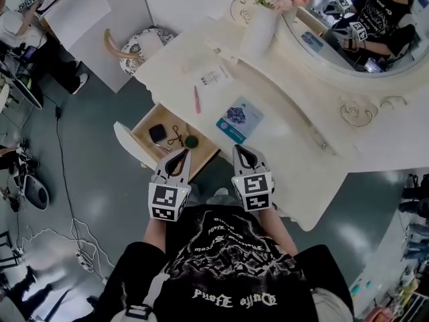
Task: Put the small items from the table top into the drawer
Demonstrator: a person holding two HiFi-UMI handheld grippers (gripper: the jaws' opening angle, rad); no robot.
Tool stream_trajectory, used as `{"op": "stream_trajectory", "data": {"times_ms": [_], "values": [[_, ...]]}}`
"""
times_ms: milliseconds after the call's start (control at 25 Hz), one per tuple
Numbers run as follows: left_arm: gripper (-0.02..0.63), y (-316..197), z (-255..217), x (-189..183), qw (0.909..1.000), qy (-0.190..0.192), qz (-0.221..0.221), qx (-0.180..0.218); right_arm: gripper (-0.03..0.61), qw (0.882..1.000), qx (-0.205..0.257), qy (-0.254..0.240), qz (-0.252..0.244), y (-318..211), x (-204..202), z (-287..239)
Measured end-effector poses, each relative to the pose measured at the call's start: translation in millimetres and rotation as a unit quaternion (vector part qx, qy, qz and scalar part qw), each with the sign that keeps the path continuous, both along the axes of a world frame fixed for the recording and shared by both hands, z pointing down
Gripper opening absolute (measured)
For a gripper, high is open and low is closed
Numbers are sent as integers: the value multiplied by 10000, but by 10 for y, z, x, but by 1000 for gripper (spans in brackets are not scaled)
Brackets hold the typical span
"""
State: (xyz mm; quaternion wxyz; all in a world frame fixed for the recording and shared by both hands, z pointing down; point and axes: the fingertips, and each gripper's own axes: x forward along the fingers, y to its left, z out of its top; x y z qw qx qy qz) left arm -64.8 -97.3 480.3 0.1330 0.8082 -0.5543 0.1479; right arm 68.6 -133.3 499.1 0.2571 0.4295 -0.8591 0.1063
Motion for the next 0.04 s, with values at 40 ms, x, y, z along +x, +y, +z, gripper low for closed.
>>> {"op": "stream_trajectory", "data": {"times_ms": [40], "values": [[15,0,-1,6,10000,-3,5,-1,9,10000,15,-3,1,-1,2,-7]]}}
